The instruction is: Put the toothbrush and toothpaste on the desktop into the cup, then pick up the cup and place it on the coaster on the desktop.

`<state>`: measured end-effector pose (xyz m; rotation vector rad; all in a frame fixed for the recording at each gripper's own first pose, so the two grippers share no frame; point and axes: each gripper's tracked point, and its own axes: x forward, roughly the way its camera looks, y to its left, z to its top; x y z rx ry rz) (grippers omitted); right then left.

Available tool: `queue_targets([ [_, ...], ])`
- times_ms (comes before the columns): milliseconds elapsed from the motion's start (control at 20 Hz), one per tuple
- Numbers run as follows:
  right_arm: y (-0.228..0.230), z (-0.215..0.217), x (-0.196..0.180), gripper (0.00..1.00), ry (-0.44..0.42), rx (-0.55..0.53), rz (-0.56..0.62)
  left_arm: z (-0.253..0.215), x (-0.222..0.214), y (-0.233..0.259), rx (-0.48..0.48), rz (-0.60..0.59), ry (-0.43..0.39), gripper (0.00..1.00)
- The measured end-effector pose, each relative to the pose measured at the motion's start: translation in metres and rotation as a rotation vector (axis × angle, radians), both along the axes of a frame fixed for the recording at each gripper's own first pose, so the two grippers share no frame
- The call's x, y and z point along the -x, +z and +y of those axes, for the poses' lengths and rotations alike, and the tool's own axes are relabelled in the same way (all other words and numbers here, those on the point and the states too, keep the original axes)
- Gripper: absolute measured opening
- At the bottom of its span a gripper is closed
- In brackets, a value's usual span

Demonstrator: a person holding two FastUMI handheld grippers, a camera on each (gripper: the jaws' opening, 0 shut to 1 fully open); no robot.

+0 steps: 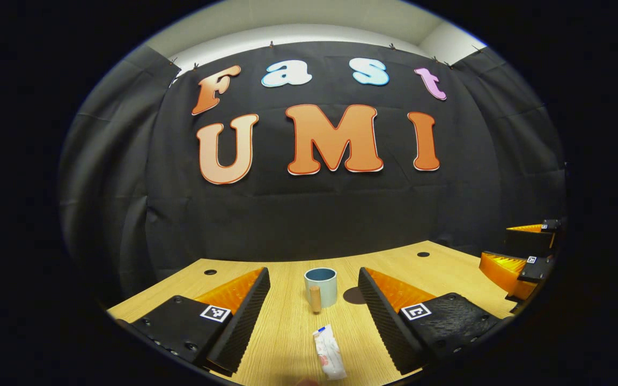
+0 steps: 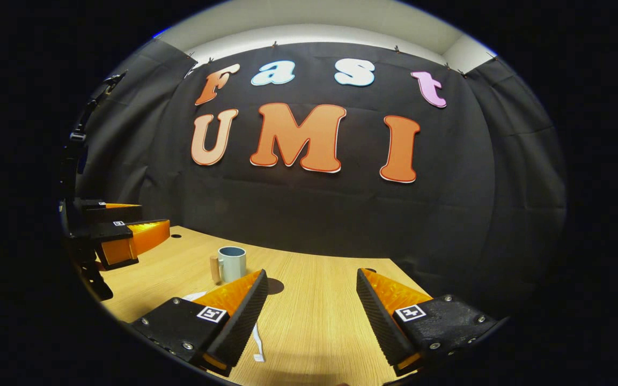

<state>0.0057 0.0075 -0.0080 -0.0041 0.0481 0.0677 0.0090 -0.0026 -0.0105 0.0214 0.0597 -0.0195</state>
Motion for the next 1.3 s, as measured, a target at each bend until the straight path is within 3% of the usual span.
queue_targets([
  [450, -0.027, 0.038, -0.028, 0.94, 0.139, 0.105, 0.205, -0.007, -0.030, -0.043, 0.066, 0.258, -0.100, 0.99],
  [650, -0.059, 0.066, -0.034, 0.84, 0.274, 0.083, 0.378, -0.010, -0.038, -0.076, 0.071, 0.411, -0.146, 1.00],
  [800, -0.084, 0.076, -0.038, 0.80, 0.325, 0.046, 0.513, -0.018, -0.042, -0.104, 0.103, 0.560, -0.207, 1.00],
  [900, -0.101, 0.081, -0.043, 0.71, 0.352, 0.054, 0.575, -0.016, -0.042, -0.121, 0.121, 0.653, -0.219, 1.00],
  [1050, -0.114, 0.090, -0.033, 0.63, 0.408, 0.013, 0.697, -0.014, -0.039, -0.135, 0.137, 0.779, -0.214, 0.98],
  [1100, -0.116, 0.093, -0.029, 0.52, 0.424, -0.005, 0.736, -0.013, -0.038, -0.139, 0.133, 0.822, -0.204, 0.98],
  [1300, -0.121, 0.092, -0.023, 0.49, 0.428, 0.008, 0.832, -0.013, -0.036, -0.149, 0.112, 0.951, -0.191, 0.97],
])
